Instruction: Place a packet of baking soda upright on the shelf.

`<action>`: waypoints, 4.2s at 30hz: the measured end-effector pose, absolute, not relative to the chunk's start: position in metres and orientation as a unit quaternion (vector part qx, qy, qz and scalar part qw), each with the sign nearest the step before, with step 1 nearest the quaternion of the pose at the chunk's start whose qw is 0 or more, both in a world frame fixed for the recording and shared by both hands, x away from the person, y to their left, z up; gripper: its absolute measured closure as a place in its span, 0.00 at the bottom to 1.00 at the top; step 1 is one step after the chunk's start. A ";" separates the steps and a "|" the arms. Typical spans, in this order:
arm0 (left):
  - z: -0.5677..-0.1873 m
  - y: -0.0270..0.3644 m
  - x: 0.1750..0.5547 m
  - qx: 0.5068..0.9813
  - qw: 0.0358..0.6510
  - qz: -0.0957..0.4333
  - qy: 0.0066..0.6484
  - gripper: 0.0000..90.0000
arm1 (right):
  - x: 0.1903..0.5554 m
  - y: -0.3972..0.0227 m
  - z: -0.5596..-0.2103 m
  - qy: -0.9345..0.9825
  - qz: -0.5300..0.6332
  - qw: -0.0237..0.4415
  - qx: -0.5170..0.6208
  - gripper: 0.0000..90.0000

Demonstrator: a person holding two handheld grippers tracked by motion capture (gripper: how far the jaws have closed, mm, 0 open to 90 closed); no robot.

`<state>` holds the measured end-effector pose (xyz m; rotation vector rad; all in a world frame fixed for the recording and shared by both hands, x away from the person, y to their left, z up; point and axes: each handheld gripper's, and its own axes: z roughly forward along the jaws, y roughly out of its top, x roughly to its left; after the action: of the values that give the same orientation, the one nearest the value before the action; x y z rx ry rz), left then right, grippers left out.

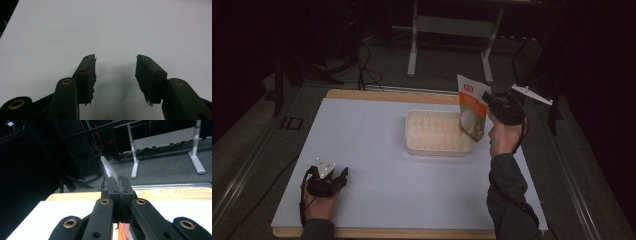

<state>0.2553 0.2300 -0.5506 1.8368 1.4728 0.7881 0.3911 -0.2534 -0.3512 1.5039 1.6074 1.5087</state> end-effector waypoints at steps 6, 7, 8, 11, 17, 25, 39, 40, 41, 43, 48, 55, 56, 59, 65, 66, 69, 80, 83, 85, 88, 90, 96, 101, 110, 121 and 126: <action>-0.551 0.230 0.255 0.700 0.324 0.300 0.561 0.56 | 0.396 -0.249 -0.354 0.571 0.557 0.244 0.552 1.00; -0.551 0.230 0.255 0.700 0.324 0.300 0.561 0.56 | 0.397 -0.248 -0.356 0.569 0.559 0.242 0.553 1.00; -0.550 0.230 0.255 0.700 0.324 0.299 0.561 0.56 | 0.398 -0.247 -0.357 0.567 0.561 0.243 0.553 1.00; -0.551 0.230 0.255 0.701 0.324 0.299 0.561 0.56 | 0.399 -0.245 -0.359 0.564 0.561 0.245 0.554 1.00; -0.550 0.230 0.255 0.701 0.324 0.299 0.561 0.56 | 0.397 -0.244 -0.360 0.558 0.555 0.267 0.556 1.00; -0.551 0.230 0.255 0.700 0.324 0.299 0.561 0.56 | 0.394 -0.242 -0.352 0.560 0.547 0.291 0.550 1.00; -0.550 0.231 0.255 0.701 0.324 0.299 0.561 0.56 | 0.406 -0.237 -0.373 0.554 0.562 0.268 0.553 1.00; -0.550 0.231 0.255 0.701 0.324 0.299 0.561 0.56 | 0.406 -0.238 -0.375 0.551 0.564 0.268 0.554 1.00; -0.550 0.231 0.255 0.701 0.324 0.299 0.561 0.56 | 0.406 -0.238 -0.375 0.551 0.564 0.268 0.554 1.00; -0.550 0.231 0.255 0.701 0.324 0.298 0.561 0.56 | 0.407 -0.239 -0.378 0.549 0.568 0.264 0.553 1.00; -0.550 0.231 0.255 0.701 0.324 0.299 0.561 0.56 | 0.408 -0.240 -0.385 0.546 0.578 0.260 0.548 1.00; -0.550 0.231 0.255 0.701 0.324 0.299 0.561 0.56 | 0.409 -0.241 -0.391 0.546 0.584 0.259 0.542 1.00; -0.550 0.231 0.255 0.700 0.325 0.299 0.561 0.56 | 0.409 -0.241 -0.392 0.547 0.583 0.259 0.541 1.00; -0.550 0.231 0.255 0.700 0.324 0.299 0.561 0.56 | 0.409 -0.242 -0.396 0.548 0.584 0.258 0.541 1.00; -0.550 0.231 0.255 0.700 0.324 0.299 0.561 0.56 | 0.407 -0.247 -0.401 0.548 0.587 0.263 0.535 1.00; -0.550 0.230 0.255 0.699 0.325 0.299 0.561 0.56 | 0.407 -0.248 -0.402 0.549 0.587 0.263 0.534 1.00; -0.550 0.230 0.255 0.700 0.325 0.300 0.561 0.56 | 0.406 -0.249 -0.406 0.549 0.588 0.261 0.534 1.00; -0.550 0.230 0.255 0.700 0.325 0.300 0.561 0.56 | 0.395 -0.251 -0.423 0.560 0.591 0.256 0.522 1.00; -0.550 0.230 0.255 0.700 0.325 0.299 0.561 0.56 | 0.390 -0.251 -0.426 0.560 0.595 0.255 0.517 1.00; -0.550 0.230 0.255 0.700 0.326 0.300 0.561 0.56 | 0.387 -0.252 -0.427 0.560 0.598 0.255 0.514 1.00; -0.550 0.230 0.255 0.700 0.325 0.300 0.561 0.56 | 0.383 -0.255 -0.430 0.559 0.606 0.250 0.507 1.00; -0.550 0.230 0.255 0.700 0.325 0.300 0.560 0.56 | 0.381 -0.257 -0.431 0.556 0.608 0.250 0.508 1.00; -0.550 0.230 0.255 0.701 0.323 0.301 0.560 0.56 | 0.374 -0.257 -0.432 0.566 0.612 0.247 0.494 1.00; -0.550 0.230 0.254 0.700 0.324 0.299 0.561 0.56 | 0.371 -0.255 -0.431 0.574 0.597 0.260 0.497 1.00; -0.551 0.230 0.255 0.700 0.324 0.300 0.561 0.56 | 0.363 -0.253 -0.429 0.601 0.567 0.282 0.488 0.98; -0.551 0.230 0.255 0.701 0.323 0.299 0.561 0.56 | 0.363 -0.250 -0.453 0.648 0.517 0.268 0.491 0.94; -0.550 0.230 0.254 0.701 0.323 0.300 0.561 0.56 | 0.357 -0.245 -0.457 0.662 0.497 0.276 0.488 0.94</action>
<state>0.2544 0.2300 -0.5504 1.8382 1.4715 0.7876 0.3574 -0.2449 -0.4571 1.3097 1.7790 1.3360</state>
